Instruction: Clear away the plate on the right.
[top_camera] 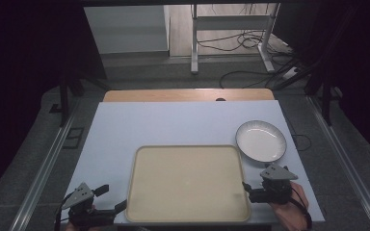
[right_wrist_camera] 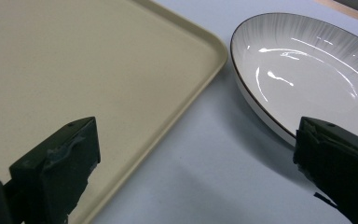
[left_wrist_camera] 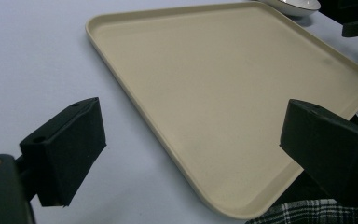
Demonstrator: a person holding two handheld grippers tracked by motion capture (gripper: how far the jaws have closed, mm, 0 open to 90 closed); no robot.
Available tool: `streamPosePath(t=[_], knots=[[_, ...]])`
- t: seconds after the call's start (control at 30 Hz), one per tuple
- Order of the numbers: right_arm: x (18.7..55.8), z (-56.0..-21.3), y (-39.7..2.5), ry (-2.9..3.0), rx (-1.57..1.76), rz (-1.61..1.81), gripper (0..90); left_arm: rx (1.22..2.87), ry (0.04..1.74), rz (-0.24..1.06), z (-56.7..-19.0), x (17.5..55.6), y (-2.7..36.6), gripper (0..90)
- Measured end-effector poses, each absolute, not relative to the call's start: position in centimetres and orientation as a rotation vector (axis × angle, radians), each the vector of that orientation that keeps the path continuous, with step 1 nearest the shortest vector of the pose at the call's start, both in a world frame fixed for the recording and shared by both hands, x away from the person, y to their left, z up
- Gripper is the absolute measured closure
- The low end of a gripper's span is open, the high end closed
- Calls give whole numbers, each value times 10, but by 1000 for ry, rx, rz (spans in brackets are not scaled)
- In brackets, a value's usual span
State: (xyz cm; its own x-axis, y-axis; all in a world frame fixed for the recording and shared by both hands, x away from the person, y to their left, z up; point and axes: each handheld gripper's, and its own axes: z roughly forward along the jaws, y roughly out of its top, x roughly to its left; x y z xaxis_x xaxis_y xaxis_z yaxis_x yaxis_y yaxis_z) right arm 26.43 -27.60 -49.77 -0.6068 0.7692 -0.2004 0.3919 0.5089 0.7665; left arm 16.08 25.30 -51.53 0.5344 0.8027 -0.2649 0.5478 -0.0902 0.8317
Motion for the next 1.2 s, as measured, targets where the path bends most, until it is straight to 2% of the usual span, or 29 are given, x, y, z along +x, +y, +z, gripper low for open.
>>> streamPosePath(t=[1.2], knots=[[302, -506, -277, 2179, 1049, 762, 11, 1765, 1124, 318, -515, 161, 253, 64]])
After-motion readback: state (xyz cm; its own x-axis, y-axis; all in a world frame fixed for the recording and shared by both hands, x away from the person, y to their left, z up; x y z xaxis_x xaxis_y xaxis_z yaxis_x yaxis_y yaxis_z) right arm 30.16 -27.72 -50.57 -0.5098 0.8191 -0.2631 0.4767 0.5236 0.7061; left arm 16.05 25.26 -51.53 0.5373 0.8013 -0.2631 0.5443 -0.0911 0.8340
